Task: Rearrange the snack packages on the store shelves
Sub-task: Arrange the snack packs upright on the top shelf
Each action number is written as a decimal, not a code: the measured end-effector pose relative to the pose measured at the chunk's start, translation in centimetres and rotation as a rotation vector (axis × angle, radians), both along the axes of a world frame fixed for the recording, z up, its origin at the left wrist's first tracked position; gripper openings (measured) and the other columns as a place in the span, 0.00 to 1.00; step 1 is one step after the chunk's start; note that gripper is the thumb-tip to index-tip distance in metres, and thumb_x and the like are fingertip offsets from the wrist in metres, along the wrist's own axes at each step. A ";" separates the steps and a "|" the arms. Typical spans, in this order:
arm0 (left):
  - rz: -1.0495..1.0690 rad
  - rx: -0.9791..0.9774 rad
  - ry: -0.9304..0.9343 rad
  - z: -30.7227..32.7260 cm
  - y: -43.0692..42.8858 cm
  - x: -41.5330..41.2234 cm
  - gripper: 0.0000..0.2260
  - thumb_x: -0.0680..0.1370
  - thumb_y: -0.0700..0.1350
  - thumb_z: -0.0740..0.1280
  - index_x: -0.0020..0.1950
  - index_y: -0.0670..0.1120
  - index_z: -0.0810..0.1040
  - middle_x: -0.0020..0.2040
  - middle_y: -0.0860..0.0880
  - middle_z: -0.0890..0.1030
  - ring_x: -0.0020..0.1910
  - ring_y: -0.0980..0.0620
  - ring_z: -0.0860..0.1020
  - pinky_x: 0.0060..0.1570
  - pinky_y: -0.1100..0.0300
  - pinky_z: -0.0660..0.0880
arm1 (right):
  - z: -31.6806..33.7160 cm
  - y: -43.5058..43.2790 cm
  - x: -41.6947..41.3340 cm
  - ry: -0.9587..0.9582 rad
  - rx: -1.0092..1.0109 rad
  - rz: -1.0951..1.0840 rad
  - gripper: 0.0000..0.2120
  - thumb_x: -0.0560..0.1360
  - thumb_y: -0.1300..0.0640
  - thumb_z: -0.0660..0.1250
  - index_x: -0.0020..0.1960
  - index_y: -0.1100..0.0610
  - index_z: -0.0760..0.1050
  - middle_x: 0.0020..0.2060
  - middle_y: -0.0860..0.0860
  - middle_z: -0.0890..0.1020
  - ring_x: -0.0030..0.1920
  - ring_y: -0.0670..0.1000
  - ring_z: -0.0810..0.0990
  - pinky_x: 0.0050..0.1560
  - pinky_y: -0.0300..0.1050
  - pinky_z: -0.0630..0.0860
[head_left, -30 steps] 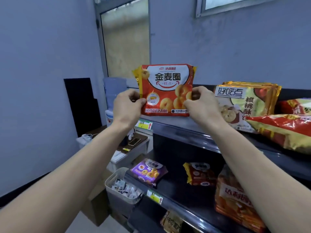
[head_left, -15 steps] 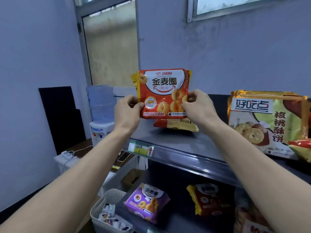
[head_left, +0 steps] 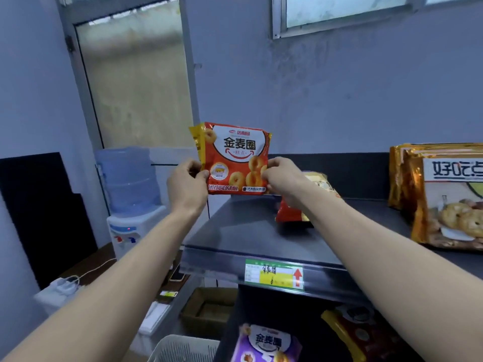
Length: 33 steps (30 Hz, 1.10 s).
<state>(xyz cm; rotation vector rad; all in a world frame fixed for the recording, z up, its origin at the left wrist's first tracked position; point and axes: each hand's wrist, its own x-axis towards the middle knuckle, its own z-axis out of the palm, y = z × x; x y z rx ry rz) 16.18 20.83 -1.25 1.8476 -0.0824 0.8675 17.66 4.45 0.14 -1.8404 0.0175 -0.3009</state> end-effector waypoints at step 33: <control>-0.273 -0.172 0.469 -5.5 -9.1 15.0 0.08 0.76 0.34 0.66 0.51 0.45 0.78 0.53 0.43 0.82 0.52 0.45 0.80 0.50 0.53 0.79 | -5.6 -7.9 6.8 0.059 -0.151 -0.276 0.23 0.72 0.65 0.63 0.67 0.56 0.71 0.57 0.54 0.79 0.51 0.56 0.81 0.47 0.52 0.82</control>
